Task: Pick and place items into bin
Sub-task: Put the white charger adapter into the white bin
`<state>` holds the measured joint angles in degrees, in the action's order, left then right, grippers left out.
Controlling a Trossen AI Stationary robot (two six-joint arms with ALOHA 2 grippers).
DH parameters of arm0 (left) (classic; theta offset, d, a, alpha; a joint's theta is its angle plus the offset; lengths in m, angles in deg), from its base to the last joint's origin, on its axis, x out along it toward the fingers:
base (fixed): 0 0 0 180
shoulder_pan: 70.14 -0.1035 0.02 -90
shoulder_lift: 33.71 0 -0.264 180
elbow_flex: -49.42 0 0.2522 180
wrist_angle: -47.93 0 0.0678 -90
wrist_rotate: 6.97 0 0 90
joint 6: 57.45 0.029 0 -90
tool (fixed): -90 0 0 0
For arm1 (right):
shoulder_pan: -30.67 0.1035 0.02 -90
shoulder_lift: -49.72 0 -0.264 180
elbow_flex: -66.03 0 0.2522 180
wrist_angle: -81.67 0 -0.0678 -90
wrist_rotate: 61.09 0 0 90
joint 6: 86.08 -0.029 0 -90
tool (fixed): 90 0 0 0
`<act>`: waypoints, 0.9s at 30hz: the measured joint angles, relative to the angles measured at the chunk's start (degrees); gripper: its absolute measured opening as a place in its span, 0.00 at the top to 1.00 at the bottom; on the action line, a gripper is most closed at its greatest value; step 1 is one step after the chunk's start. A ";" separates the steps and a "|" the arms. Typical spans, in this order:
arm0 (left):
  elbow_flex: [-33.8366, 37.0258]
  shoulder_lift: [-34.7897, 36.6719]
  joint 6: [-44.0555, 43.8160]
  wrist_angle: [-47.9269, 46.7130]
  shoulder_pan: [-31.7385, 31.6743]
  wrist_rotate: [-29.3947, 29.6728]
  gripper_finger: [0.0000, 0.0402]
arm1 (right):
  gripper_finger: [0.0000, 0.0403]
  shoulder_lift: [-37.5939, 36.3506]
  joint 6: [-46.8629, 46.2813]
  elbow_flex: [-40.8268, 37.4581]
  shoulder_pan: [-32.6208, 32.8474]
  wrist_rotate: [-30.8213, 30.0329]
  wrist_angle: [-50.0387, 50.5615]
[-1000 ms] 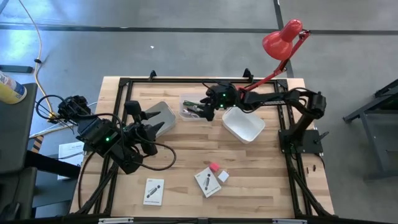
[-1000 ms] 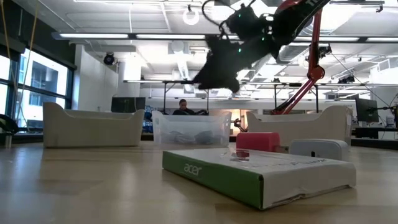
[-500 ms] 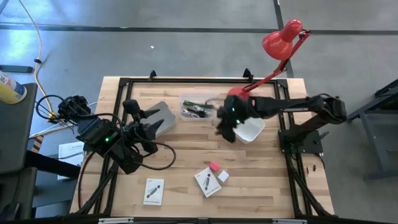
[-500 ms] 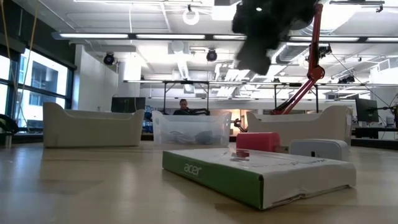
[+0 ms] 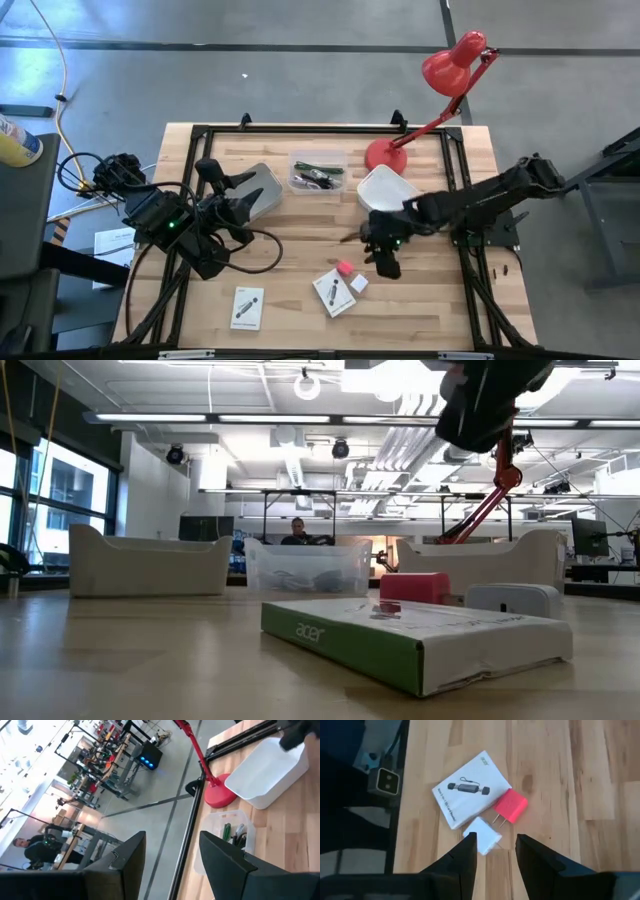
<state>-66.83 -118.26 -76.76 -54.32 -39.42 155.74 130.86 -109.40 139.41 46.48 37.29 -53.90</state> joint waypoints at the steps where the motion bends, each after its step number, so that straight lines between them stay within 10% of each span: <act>1: 0.64 0.01 0.00 -0.02 0.00 -0.02 0.57 | 0.69 0.00 -0.87 0.00 1.15 -1.52 -0.09; 11: 8.97 -0.06 -0.63 1.51 0.00 -1.14 0.57 | 0.69 3.66 -6.83 -0.09 11.01 -16.73 -3.08; 27: 11.97 -0.09 1.07 -1.22 0.00 -0.04 0.57 | 0.66 15.79 -34.39 -0.11 13.11 -13.58 -8.25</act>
<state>-54.86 -118.35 -75.68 -55.54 -39.42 155.70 146.66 -143.79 139.30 59.59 23.72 -62.15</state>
